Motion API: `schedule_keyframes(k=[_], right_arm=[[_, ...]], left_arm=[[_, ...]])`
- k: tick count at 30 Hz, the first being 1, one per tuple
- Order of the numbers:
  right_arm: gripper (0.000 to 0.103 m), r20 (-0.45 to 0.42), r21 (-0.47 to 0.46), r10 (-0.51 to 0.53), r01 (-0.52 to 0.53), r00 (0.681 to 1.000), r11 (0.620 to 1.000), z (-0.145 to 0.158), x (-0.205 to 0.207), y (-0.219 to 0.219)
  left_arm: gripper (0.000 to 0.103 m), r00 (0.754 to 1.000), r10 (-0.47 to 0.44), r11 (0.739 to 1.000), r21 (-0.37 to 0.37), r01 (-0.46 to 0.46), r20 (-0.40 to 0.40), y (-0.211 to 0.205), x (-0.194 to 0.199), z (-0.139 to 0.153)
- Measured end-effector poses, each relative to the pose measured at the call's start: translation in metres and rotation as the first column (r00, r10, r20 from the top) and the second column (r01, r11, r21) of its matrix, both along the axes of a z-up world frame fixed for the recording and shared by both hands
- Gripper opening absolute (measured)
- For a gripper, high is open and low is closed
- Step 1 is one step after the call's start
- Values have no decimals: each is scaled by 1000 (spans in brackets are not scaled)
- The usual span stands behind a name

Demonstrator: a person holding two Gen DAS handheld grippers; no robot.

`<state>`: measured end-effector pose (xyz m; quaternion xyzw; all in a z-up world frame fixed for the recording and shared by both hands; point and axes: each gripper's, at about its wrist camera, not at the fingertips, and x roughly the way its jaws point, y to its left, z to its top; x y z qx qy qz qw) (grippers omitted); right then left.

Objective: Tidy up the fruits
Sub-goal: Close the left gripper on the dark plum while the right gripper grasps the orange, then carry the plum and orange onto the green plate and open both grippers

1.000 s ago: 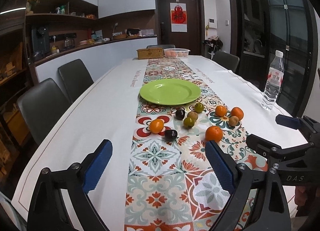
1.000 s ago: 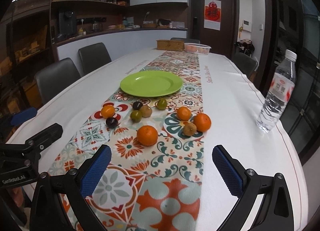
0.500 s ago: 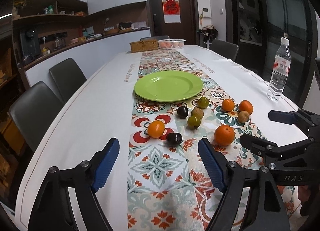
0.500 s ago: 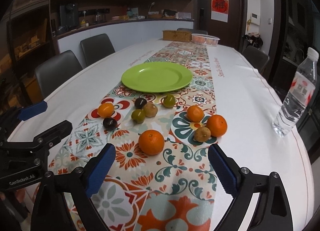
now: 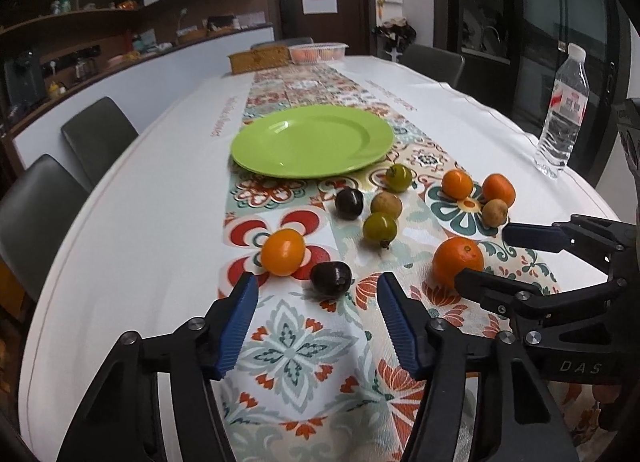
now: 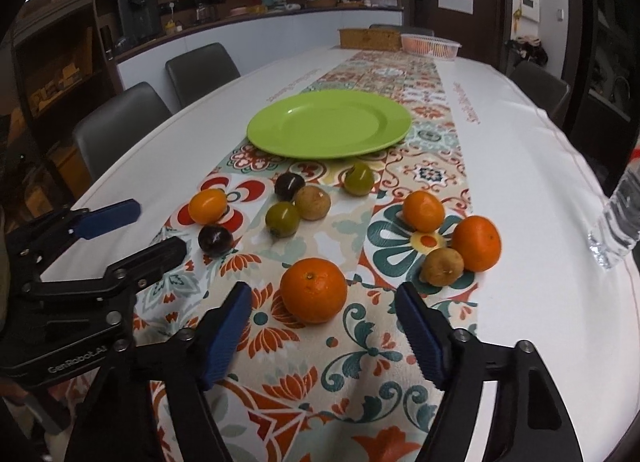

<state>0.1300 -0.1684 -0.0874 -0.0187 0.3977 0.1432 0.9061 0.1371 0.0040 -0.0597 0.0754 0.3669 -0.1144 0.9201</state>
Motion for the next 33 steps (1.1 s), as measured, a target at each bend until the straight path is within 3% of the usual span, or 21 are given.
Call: schedule_keyframes(k=[3,7,23,27,33], right_arm=[[64,-25,10,13,-13,1000,1000,-6,6,1],[60,-53,16,21,-20,998,1000,-11,11,1],[51,-107,24,49,-47,993,999,-22,24,3],[42,-110,25,69,-67,992,997,-22,24,6],[42,-103,36,79,-76,992,996,-18,22,5]], left_arm=[[57,1000,-12,1000,1,12,-27,-4,8,-6],[45,997,-26,1000,-6,26,-79,-7,18,-15],[28,990,-14,1000,-5,14,-142,-12,37,-28],[28,990,-11,1000,-21,8,-142,-9,37,-29],[28,990,-9,999,-45,3,-142,-10,31,-22]])
